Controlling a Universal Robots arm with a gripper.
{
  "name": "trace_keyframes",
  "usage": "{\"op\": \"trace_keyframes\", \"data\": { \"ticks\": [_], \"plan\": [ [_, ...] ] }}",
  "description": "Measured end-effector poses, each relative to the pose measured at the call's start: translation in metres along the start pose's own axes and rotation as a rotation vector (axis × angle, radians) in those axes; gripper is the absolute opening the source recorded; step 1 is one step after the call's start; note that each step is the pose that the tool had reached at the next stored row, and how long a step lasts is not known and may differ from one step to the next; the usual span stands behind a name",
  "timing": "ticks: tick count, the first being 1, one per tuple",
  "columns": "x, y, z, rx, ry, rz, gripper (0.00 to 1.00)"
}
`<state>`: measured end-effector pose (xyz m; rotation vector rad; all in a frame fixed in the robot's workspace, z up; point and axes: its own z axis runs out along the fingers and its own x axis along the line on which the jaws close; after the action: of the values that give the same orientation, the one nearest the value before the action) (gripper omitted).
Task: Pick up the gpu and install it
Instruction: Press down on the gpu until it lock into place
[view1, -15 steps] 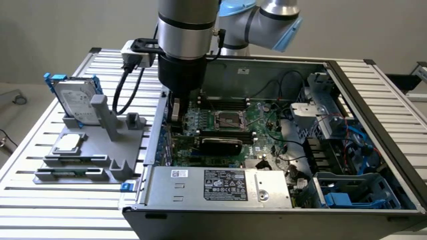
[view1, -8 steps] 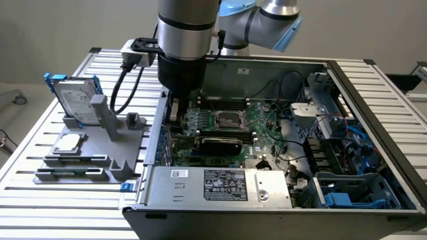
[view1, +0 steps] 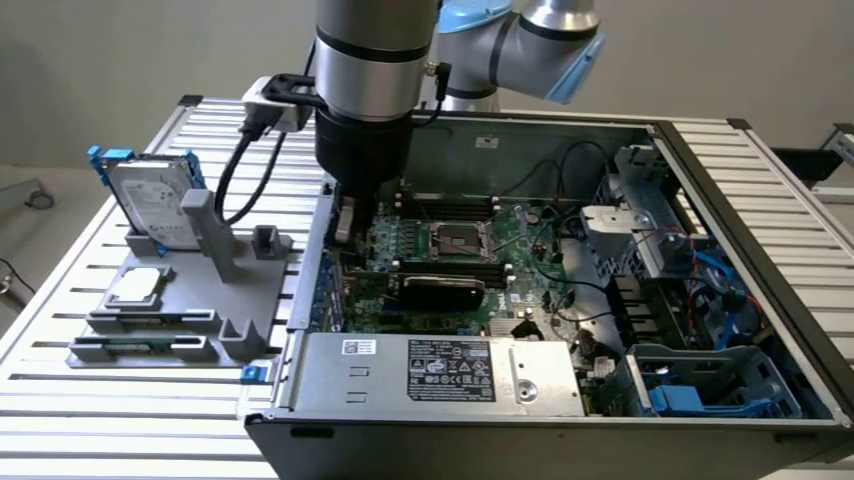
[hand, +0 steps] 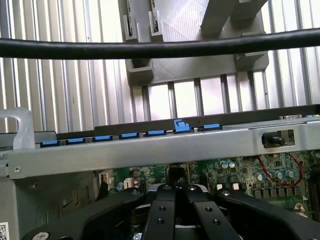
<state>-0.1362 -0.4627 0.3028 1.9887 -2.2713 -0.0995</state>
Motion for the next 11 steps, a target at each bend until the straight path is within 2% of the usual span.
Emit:
{"op": "trace_keyframes", "data": {
  "ticks": [11],
  "plan": [
    [0.0003, 0.0004, 0.0009, -0.0037, -0.0100, 0.078, 0.11]
  ]
}}
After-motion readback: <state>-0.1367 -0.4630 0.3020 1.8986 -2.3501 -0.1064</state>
